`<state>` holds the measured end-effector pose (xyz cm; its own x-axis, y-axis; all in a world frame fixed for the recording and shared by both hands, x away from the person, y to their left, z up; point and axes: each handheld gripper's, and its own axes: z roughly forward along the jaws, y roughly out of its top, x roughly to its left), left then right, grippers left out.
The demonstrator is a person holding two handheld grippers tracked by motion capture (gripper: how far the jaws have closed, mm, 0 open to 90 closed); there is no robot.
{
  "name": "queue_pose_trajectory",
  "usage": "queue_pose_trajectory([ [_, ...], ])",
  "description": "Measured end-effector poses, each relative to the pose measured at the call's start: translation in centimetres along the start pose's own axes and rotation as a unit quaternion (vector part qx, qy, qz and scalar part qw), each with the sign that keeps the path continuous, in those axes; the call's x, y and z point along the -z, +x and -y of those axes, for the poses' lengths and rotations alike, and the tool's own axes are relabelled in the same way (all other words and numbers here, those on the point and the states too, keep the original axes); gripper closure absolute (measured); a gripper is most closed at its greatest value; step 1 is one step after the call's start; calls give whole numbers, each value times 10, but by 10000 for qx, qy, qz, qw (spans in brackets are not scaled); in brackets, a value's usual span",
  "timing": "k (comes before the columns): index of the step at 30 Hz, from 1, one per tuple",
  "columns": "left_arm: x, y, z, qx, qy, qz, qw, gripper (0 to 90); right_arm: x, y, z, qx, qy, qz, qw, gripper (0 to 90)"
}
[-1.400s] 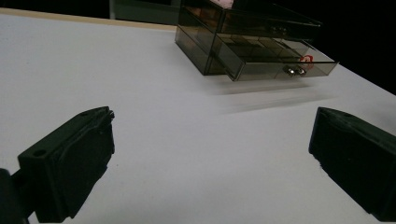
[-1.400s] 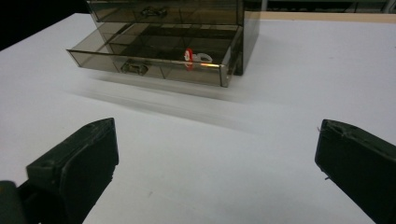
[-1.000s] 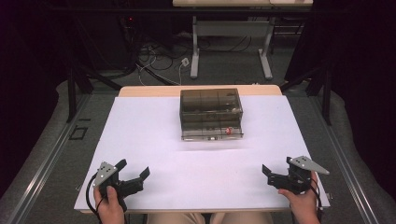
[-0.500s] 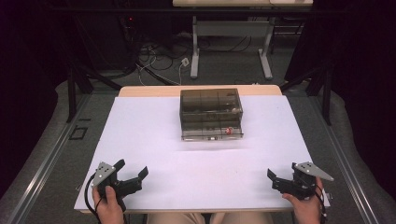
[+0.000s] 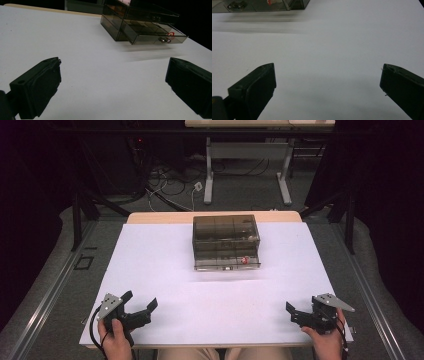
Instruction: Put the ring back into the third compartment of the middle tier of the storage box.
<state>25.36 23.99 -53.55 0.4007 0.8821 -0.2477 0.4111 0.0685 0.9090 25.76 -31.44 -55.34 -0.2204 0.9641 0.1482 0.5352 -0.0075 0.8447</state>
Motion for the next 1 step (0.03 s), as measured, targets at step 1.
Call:
queue_pose_trajectory([
  [1,0,0,0,-18,0,2,10000,5,0,0,0,9,-17,5,10000,6],
])
